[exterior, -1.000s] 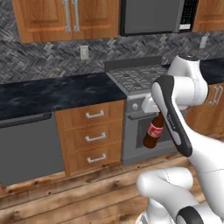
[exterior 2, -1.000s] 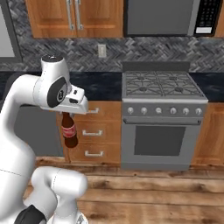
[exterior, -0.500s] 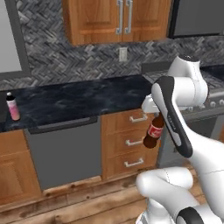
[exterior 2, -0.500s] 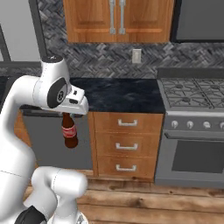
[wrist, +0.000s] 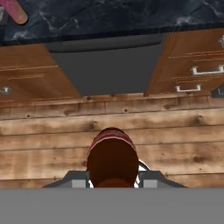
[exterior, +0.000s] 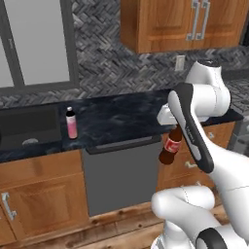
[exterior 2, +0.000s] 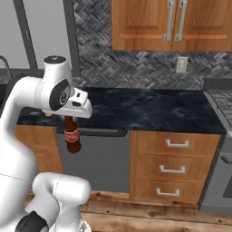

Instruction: Place the large bottle from the dining counter next to the other large bottle outside the sink, and place the small bottle from the dining counter next to the other small bottle inside the sink.

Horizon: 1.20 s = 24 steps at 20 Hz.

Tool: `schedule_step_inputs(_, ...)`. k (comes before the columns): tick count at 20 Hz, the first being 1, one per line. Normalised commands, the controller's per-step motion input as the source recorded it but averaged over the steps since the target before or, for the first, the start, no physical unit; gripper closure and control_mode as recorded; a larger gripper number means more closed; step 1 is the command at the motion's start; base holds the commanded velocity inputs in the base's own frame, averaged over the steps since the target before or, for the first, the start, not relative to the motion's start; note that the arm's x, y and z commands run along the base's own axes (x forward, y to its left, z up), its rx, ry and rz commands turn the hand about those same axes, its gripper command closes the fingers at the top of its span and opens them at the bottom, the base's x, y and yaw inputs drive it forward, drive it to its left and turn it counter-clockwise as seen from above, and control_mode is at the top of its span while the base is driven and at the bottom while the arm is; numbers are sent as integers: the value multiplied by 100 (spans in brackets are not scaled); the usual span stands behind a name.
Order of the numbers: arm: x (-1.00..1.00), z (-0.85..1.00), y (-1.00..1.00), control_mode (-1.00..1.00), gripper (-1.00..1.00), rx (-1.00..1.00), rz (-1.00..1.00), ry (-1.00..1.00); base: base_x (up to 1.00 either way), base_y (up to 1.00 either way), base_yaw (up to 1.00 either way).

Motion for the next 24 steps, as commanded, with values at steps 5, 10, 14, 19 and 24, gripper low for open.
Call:
schedule_step_inputs(5,0,0,0,100,100,0,0,0,36,70,5)
schedule_step_inputs(10,0,0,0,100,100,0,0,0,44,24,8)
schedule_step_inputs(14,0,0,0,100,100,0,0,0,58,6,3)
schedule_step_inputs(19,0,0,0,100,100,0,0,0,86,45,0)
schedule_step_inputs(24,0,0,0,100,100,0,0,0,69,29,7)
